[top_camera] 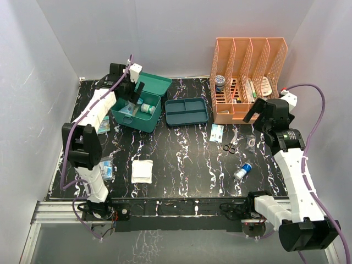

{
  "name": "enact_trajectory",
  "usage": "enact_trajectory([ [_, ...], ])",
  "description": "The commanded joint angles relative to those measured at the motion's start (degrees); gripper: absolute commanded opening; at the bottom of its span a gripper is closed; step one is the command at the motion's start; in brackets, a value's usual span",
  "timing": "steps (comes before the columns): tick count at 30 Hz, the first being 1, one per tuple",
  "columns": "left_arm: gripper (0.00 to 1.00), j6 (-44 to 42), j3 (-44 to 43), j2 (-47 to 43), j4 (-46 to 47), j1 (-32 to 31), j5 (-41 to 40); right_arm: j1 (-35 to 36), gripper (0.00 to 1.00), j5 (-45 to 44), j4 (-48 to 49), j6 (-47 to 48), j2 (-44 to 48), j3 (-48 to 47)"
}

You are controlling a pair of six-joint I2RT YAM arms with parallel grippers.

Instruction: Organize the medicine kit

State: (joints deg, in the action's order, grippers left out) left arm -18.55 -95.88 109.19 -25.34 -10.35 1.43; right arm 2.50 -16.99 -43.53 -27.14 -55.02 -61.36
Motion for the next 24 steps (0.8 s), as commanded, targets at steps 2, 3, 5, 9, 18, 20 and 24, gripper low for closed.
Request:
enact_trajectory([
  [2, 0.78, -0.2, -0.5, -6.0, -2.2, -0.3, 3.5, -0.2, 0.98, -1.2, 1.8, -0.3, -1.3, -1.5],
  [3, 0.78, 0.4, -0.9, -6.1, -2.7, -0.3, 3.4, -0.3, 0.98, -1.3, 1.4, -0.6, -1.9, -1.7],
  [5, 0.78, 1.4, -1.9, -5.8, -3.3, -0.1, 2.6, -0.3, 0.98, -1.8, -0.4, -1.1, -3.6, -2.3],
  [9, 0.79, 2.8, -3.1, -5.2, -2.5, 0.9, 0.6, -0.3, 0.98, -2.1, -3.3, -2.5, -6.2, -2.2],
  [18, 0.80, 4.7, -11.9, 2.6, -1.6, 7.5, -1.9, -0.3, 0.98, -1.8, -6.0, -3.6, -10.0, 0.4],
  [20, 0.80, 4.7, -14.1, 4.7, -2.0, 9.1, -1.5, -0.3, 0.98, -1.3, -5.8, -3.6, -10.7, 0.9],
  [24, 0.80, 4.1, -17.7, 8.2, -3.7, 10.9, 0.4, -0.3, 0.98, -0.4, -4.9, -3.8, -11.5, 1.3],
])
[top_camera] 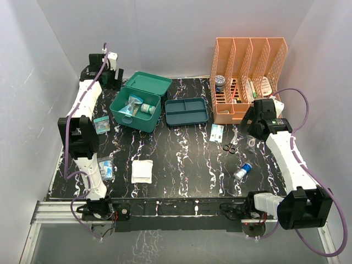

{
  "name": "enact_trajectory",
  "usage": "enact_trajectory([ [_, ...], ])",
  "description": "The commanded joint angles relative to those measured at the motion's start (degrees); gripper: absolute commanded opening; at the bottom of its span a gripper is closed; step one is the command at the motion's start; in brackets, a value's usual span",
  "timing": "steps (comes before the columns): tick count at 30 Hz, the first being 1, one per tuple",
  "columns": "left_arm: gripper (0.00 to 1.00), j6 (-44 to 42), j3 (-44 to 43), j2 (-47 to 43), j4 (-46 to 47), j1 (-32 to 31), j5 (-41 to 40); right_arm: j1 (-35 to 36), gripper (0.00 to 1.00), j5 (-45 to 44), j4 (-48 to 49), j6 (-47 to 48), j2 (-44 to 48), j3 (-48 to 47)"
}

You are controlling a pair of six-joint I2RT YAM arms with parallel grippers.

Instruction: Organize the medicine kit

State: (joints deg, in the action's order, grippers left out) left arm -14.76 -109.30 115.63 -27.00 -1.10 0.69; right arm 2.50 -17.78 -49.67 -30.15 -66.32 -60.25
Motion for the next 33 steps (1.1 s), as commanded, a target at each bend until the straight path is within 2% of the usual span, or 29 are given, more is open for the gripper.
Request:
enact_trajectory([
  [1, 0.80, -0.1, -4.6, 2.3, -2.5, 1.9, 2.0, -0.3, 0.98, 0.3, 1.4, -0.8, -0.2, 0.1],
  [11, 0.78, -1.8, -3.4, 4.0, -7.7, 3.3, 9.1, -0.3, 0.98, 0.4, 2.1, -0.3, -0.1, 0.0],
  [14, 0.70, -2.1, -2.7, 4.1, -8.6, 3.5, 10.4, -0.3, 0.98, 0.7, 2.5, -0.3, -0.1, 0.0],
  [18, 0.53, -2.1, -0.7, 3.4, -9.4, 3.6, 11.0, -0.2, 0.98, 0.8, 2.6, -0.2, -0.2, -0.2],
  [27, 0.45, -1.4, 7.2, -0.4, -11.1, 3.6, 13.3, -0.3, 0.98, 1.8, 3.6, -0.7, 0.5, 0.9],
  [33, 0.35, 0.0, 10.1, -3.1, -13.3, 3.6, 14.9, -0.3, 0.98, 1.9, 2.5, -0.9, 0.6, 1.6],
])
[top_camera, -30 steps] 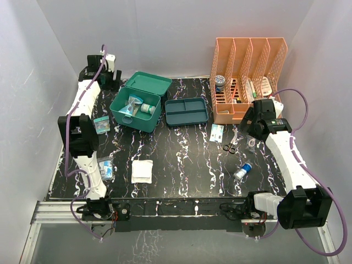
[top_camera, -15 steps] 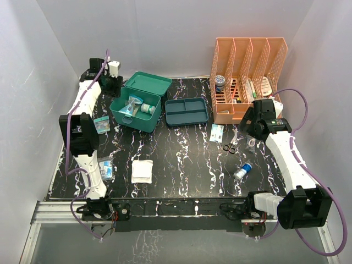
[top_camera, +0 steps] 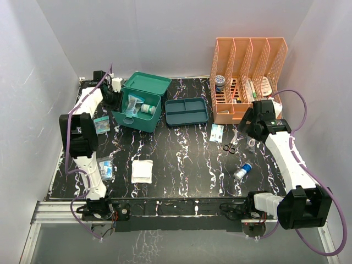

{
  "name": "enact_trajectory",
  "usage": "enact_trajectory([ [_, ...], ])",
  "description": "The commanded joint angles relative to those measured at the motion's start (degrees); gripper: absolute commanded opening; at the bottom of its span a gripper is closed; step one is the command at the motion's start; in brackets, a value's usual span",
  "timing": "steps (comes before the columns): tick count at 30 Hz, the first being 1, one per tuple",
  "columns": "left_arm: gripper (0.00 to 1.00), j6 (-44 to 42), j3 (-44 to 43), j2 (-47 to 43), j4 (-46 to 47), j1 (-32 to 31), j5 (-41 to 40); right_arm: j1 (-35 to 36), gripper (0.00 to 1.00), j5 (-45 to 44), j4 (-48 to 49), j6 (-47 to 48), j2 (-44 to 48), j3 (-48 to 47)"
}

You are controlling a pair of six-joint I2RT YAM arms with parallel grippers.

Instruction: Organize the medicine kit

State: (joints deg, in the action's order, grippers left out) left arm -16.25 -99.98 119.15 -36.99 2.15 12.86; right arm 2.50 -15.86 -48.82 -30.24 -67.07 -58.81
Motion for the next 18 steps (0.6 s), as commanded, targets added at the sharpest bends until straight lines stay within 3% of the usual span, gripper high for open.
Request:
enact_trajectory([
  [1, 0.35, 1.8, 1.3, -7.2, -3.8, 0.3, 2.9, -0.2, 0.98, -0.1, 1.1, -0.9, 1.2, 0.2],
  [10, 0.35, 4.3, 6.4, -11.8, -4.2, -0.3, 4.0, -0.2, 0.98, 0.1, -10.3, -11.2, -2.6, 0.3],
  [18, 0.35, 5.8, 7.8, -11.9, -3.7, -0.8, 4.8, -0.3, 0.93, 3.2, -11.5, -18.2, 0.1, 6.9],
])
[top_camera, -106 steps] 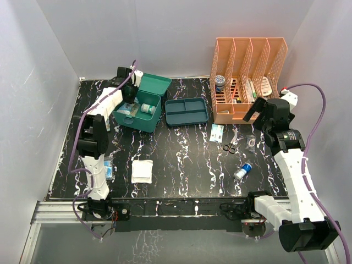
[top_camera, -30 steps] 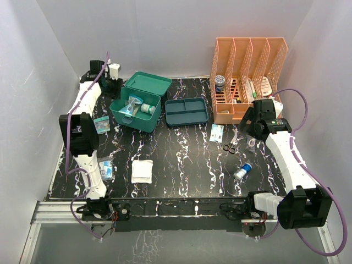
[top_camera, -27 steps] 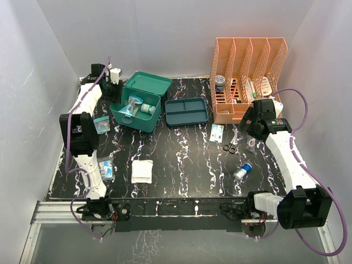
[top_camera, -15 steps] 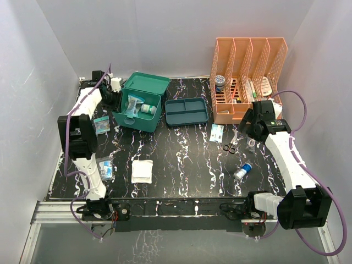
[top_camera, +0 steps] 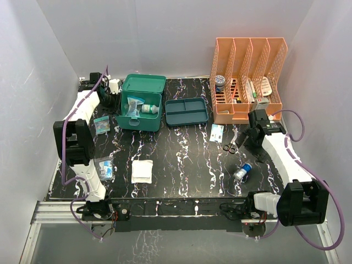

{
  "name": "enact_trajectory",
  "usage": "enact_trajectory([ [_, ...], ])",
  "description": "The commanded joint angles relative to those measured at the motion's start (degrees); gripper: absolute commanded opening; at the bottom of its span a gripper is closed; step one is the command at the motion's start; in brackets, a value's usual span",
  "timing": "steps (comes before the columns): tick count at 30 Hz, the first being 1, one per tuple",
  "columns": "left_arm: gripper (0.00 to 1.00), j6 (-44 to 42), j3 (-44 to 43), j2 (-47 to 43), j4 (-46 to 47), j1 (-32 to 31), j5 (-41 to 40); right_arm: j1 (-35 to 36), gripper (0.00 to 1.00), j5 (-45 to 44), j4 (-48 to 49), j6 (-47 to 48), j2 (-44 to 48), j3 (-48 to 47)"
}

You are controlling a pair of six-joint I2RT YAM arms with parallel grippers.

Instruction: Organize the medicine kit

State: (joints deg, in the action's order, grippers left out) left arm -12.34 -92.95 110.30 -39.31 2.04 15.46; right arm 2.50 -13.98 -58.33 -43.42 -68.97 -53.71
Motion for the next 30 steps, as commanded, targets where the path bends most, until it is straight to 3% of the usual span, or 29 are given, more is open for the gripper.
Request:
enact_trajectory([
  [1, 0.35, 2.1, 0.8, -3.0, -1.3, -0.8, 2.3, -0.3, 0.92, 1.5, -2.5, -6.5, 2.1, 2.4],
  [10, 0.34, 3.8, 1.6, -3.3, -1.1, -1.6, 3.3, -0.3, 0.84, 3.2, -2.8, -8.4, 2.5, 6.5],
  [27, 0.34, 3.7, 4.2, -6.3, -1.5, -2.2, 4.2, -0.3, 0.62, 3.1, 1.6, -8.1, 3.0, 14.0],
  [30, 0.34, 3.6, 4.6, -6.5, -1.3, -2.2, 4.0, -0.2, 0.54, 2.5, 1.8, -8.0, 3.2, 14.0],
])
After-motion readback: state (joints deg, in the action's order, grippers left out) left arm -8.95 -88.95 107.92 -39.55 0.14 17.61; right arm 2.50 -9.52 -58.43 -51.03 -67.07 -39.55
